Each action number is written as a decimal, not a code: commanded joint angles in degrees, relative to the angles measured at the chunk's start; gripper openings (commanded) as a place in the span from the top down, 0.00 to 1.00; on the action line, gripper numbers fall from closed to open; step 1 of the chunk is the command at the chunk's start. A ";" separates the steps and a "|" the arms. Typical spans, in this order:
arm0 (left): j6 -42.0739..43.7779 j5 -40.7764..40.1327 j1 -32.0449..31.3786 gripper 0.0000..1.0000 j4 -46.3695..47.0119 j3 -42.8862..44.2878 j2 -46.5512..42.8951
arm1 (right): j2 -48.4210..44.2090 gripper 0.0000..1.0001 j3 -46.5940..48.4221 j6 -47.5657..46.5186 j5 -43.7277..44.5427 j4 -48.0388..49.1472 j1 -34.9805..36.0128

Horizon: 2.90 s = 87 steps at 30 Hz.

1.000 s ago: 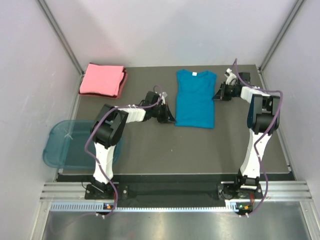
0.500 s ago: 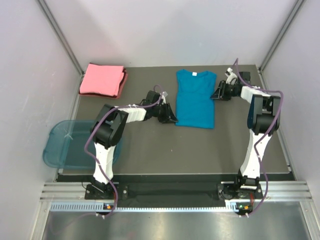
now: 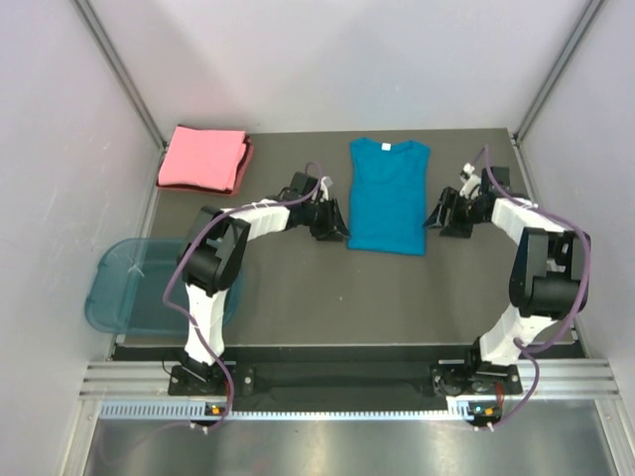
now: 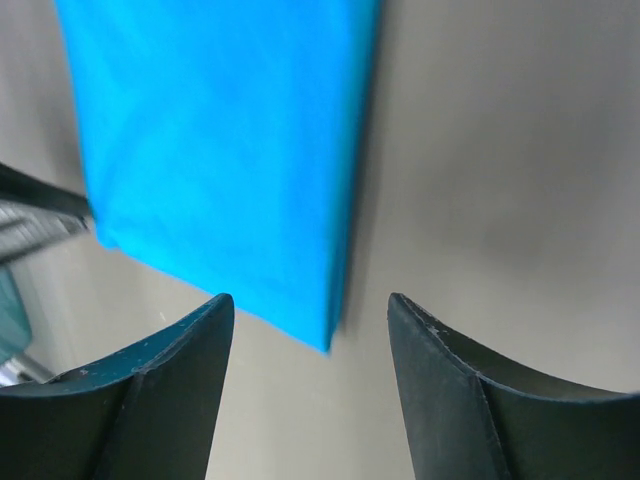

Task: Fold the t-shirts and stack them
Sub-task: Fold the tshirt

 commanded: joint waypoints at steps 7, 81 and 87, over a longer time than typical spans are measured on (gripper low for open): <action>-5.86 7.11 0.78 0.56 9.61 -6.01 -0.22 | -5.39 0.42 -13.12 4.72 -1.29 6.32 1.76; -22.85 -9.15 -12.31 1.00 9.54 -44.34 -43.00 | -53.72 1.00 -35.72 19.93 8.63 -10.00 13.97; -22.58 -8.45 -12.40 1.00 6.03 -42.49 -45.48 | -60.76 1.00 -34.67 20.29 9.86 -12.12 14.68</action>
